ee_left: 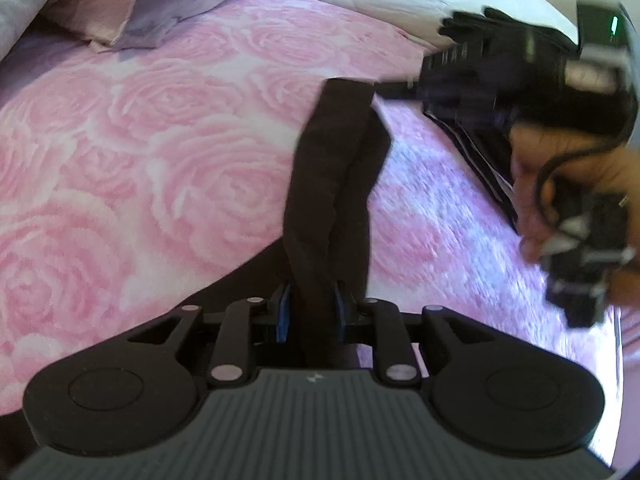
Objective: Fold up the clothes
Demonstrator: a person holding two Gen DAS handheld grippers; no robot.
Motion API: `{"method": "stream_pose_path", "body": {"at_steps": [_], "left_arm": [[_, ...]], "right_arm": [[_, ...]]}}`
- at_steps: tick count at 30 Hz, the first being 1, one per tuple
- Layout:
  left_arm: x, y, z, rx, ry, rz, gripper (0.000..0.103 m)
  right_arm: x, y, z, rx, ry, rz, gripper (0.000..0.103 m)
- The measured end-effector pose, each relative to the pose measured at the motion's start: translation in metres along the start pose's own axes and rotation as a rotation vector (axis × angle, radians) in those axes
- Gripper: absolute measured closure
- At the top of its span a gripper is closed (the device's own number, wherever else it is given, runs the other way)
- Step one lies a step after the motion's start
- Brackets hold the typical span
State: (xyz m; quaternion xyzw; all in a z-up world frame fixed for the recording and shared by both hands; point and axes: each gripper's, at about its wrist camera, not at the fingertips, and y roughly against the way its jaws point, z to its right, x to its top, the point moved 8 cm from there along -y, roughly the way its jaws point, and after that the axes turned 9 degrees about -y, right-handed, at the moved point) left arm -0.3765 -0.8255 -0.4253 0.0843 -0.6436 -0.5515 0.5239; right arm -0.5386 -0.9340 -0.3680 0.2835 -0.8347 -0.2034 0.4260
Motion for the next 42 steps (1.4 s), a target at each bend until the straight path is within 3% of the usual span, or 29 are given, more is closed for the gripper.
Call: {"method": "stream_pose_path", "body": {"at_steps": [6,10,12,17,20,31,37,39,40,42], "left_arm": [[0.002,0.009,0.039,-0.024,-0.205,0.019,0.078],[-0.001,0.001,0.051,0.07,-0.331,-0.011,0.077],[-0.002,-0.001,0.046,0.109,-0.32,-0.02,0.077],[-0.006,0.006,0.021,0.139,-0.206,-0.004,0.074],[-0.009,0.007,0.013,0.132,-0.174,-0.002,0.074],[-0.013,0.006,0.013,0.107,-0.126,0.019,0.074],[-0.014,0.009,0.013,0.091,-0.116,0.03,0.073],[-0.015,0.011,0.014,0.087,-0.116,0.033,0.073],[-0.015,0.012,0.016,0.083,-0.12,0.035,0.073],[-0.015,0.014,0.023,0.071,-0.142,0.037,0.073]], "right_arm": [[0.028,0.072,-0.033,-0.025,0.186,0.121,0.103],[0.01,0.06,-0.028,-0.008,0.2,0.0,0.102],[-0.006,0.039,-0.028,0.002,0.204,-0.068,0.098],[-0.046,0.002,-0.023,0.111,0.021,-0.257,0.061],[-0.066,-0.015,-0.018,0.135,-0.064,-0.332,0.056],[-0.089,-0.01,-0.014,0.119,-0.326,-0.437,0.056],[-0.079,-0.033,-0.018,0.208,-0.336,-0.389,0.056],[-0.073,-0.035,-0.02,0.211,-0.317,-0.373,0.069],[-0.07,-0.034,-0.021,0.206,-0.301,-0.364,0.095],[-0.061,-0.023,-0.025,0.175,-0.225,-0.312,0.098]]}}
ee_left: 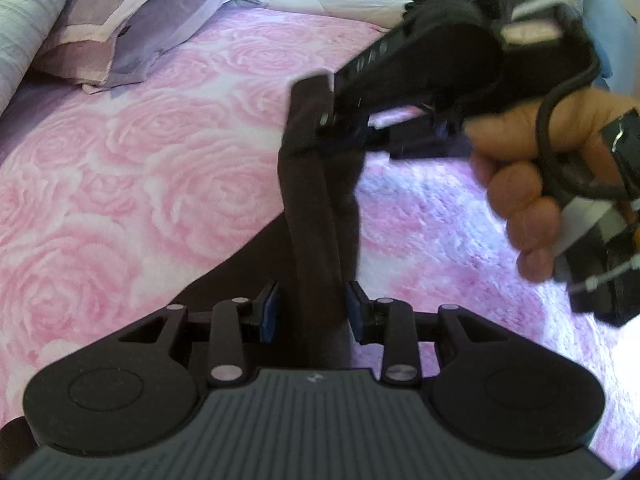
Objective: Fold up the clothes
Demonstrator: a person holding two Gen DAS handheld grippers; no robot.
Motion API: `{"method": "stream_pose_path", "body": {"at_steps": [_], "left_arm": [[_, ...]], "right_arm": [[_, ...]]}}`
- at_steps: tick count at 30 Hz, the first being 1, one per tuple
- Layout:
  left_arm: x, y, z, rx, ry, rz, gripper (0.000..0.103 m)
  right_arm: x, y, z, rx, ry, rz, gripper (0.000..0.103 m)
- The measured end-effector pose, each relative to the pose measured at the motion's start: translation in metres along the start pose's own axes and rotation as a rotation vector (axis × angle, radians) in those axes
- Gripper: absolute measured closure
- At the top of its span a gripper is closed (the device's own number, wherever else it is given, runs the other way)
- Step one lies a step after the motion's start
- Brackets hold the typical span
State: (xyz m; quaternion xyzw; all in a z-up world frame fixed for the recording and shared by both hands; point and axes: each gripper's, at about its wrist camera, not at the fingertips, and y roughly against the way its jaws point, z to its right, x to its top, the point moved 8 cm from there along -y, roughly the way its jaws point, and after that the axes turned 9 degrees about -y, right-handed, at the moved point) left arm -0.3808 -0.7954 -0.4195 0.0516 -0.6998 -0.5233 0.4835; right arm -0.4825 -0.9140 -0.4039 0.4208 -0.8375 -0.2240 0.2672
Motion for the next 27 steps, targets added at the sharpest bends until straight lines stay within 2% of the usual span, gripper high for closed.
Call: {"method": "stream_pose_path", "body": {"at_steps": [4,7,10,15,17,18,21,24,25,26,27], "left_arm": [[0.009,0.006,0.026,-0.055,-0.082,0.024,0.071],[0.014,0.007,0.048,-0.104,-0.141,0.026,0.066],[0.01,0.003,0.067,-0.134,-0.195,0.002,0.066],[-0.007,0.002,0.084,-0.17,-0.234,-0.048,0.066],[-0.011,0.009,0.085,-0.172,-0.226,-0.051,0.066],[-0.013,0.013,0.084,-0.171,-0.213,-0.049,0.066],[-0.024,0.036,0.072,-0.117,-0.131,-0.041,0.066],[-0.041,0.066,0.056,-0.03,-0.017,-0.04,0.065],[-0.051,0.078,0.05,0.012,0.024,-0.048,0.065],[-0.063,0.089,0.043,0.061,0.066,-0.064,0.065],[-0.078,0.101,0.036,0.112,0.117,-0.087,0.065]], "right_arm": [[0.005,0.051,-0.016,-0.043,0.146,0.124,0.101],[-0.004,0.095,-0.003,-0.111,0.2,0.184,0.101],[-0.019,0.121,0.031,-0.179,0.166,0.211,0.101],[-0.051,0.132,0.11,-0.306,-0.033,0.161,0.1],[-0.053,0.139,0.115,-0.288,-0.051,0.154,0.1],[-0.054,0.143,0.11,-0.306,-0.022,0.15,0.1],[-0.055,0.146,0.09,-0.288,0.065,0.122,0.097],[-0.05,0.14,0.064,-0.242,0.192,0.114,0.09],[-0.047,0.136,0.056,-0.229,0.232,0.113,0.083],[-0.044,0.13,0.052,-0.217,0.245,0.107,0.072],[-0.04,0.123,0.052,-0.21,0.244,0.092,0.066]]}}
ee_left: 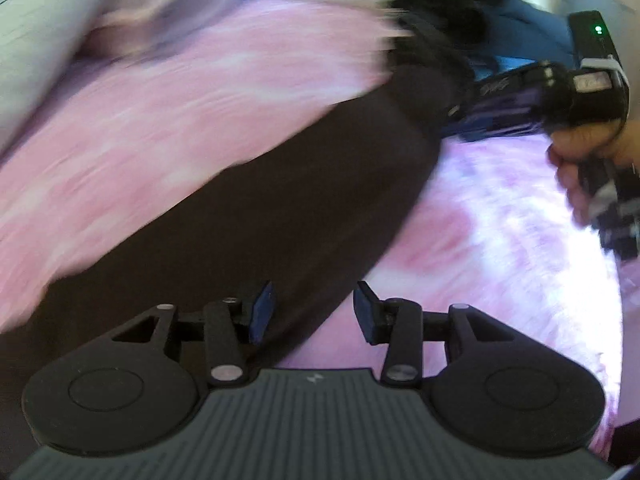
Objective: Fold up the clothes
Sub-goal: 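Release the sleeve and spread the shirt flat with both grippers open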
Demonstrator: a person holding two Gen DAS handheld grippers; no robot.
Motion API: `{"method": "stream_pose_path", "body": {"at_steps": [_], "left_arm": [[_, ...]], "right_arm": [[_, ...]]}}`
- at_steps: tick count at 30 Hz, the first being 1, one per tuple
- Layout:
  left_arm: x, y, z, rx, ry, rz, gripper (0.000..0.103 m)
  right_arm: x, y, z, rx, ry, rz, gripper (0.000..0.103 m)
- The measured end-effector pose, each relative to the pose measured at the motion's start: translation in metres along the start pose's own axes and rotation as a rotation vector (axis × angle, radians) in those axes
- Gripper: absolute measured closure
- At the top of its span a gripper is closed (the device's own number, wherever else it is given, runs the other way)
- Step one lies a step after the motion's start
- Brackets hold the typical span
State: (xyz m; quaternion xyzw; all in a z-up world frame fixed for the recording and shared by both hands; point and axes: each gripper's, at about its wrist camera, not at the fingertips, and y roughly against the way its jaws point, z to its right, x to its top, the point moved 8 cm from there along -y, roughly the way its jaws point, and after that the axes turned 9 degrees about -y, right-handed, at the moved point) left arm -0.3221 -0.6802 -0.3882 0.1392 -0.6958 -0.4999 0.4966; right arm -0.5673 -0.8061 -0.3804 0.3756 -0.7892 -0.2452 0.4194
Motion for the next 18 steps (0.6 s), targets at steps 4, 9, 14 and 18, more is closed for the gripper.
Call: {"method": "stream_pose_path", "body": {"at_steps": [4,9,14,18], "left_arm": [[-0.079,0.051,-0.039,0.188,0.236,-0.126,0.065],[-0.178,0.136,-0.063,0.416,0.534,-0.238,0.06],[-0.263,0.22,-0.065,0.546,0.793,-0.254,0.053],[-0.311,0.272,-0.052,0.55,0.862,-0.2,0.051]], "right_arm": [[0.0,-0.027,0.013,-0.084,0.005,-0.102,0.056],[-0.023,0.002,-0.015,-0.107,0.165,-0.157,0.053],[-0.092,0.06,-0.055,-0.063,0.352,-0.261,0.049],[-0.156,0.114,-0.082,-0.048,0.425,-0.306,0.047]]}}
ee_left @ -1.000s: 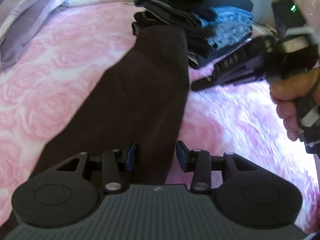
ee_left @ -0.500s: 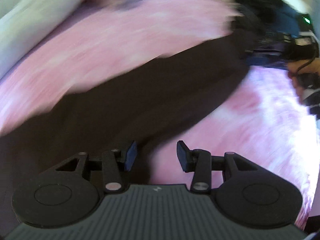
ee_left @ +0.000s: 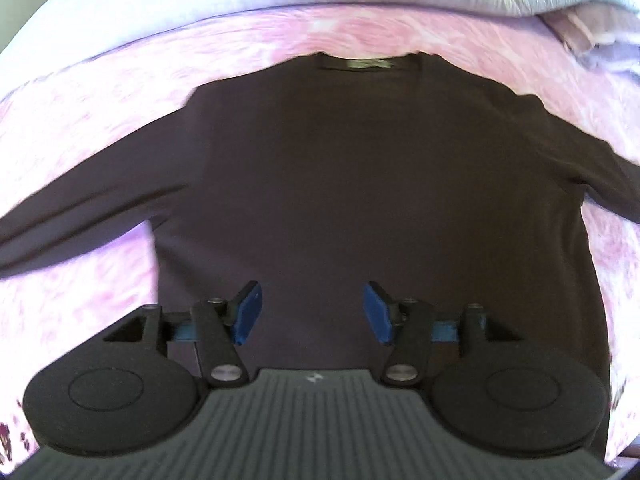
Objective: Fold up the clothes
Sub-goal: 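Release the sleeve and spread the shirt flat with both grippers open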
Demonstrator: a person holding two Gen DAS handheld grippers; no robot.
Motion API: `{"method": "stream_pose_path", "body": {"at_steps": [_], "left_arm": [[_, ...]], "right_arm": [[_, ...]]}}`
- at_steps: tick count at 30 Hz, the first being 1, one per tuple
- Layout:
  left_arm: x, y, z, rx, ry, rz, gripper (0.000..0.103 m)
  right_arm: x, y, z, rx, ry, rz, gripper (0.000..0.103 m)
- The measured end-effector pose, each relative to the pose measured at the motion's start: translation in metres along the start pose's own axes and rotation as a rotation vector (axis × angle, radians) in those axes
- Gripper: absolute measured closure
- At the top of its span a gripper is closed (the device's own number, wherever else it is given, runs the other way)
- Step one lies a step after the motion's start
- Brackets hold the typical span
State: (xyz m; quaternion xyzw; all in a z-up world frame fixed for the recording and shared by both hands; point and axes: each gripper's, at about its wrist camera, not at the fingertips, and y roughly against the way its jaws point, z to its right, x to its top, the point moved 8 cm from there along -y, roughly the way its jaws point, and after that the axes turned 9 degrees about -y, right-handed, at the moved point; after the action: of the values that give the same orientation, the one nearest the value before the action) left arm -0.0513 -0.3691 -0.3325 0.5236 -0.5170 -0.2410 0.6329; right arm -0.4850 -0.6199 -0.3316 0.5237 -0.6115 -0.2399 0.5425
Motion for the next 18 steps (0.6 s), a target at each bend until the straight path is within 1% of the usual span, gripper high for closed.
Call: {"method": "stream_pose_path", "body": {"at_steps": [3,5,6,7,9,11,14,16,18], "left_arm": [[-0.026,0.021,-0.035,-0.042,0.003,0.018,0.051],[-0.04,0.037,-0.058,-0.077,0.0,0.019,0.051],[-0.046,0.048,-0.069,-0.082,-0.008,0.018,0.051],[-0.055,0.06,-0.082,-0.081,-0.021,0.019,0.05],[-0.069,0.081,-0.107,-0.069,-0.043,0.018,0.044],[-0.083,0.099,-0.131,-0.052,-0.063,0.014,0.043],[-0.104,0.122,-0.164,-0.021,-0.086,0.003,0.043],[-0.118,0.132,-0.182,0.002,-0.094,-0.007,0.042],[-0.129,0.136,-0.191,0.014,-0.096,-0.012,0.04]], "right_arm": [[-0.043,0.039,-0.038,-0.004,-0.029,0.017,0.047],[-0.067,0.067,-0.064,-0.015,-0.004,0.036,0.046],[-0.079,0.08,-0.078,-0.021,0.008,0.046,0.046],[-0.089,0.091,-0.092,-0.029,0.039,0.049,0.045],[-0.109,0.113,-0.121,-0.044,0.101,0.055,0.043],[-0.128,0.134,-0.15,-0.06,0.163,0.062,0.04],[-0.145,0.155,-0.179,-0.084,0.224,0.06,0.037],[-0.155,0.165,-0.188,-0.091,0.244,0.06,0.034],[-0.164,0.175,-0.198,-0.103,0.275,0.056,0.031]]}}
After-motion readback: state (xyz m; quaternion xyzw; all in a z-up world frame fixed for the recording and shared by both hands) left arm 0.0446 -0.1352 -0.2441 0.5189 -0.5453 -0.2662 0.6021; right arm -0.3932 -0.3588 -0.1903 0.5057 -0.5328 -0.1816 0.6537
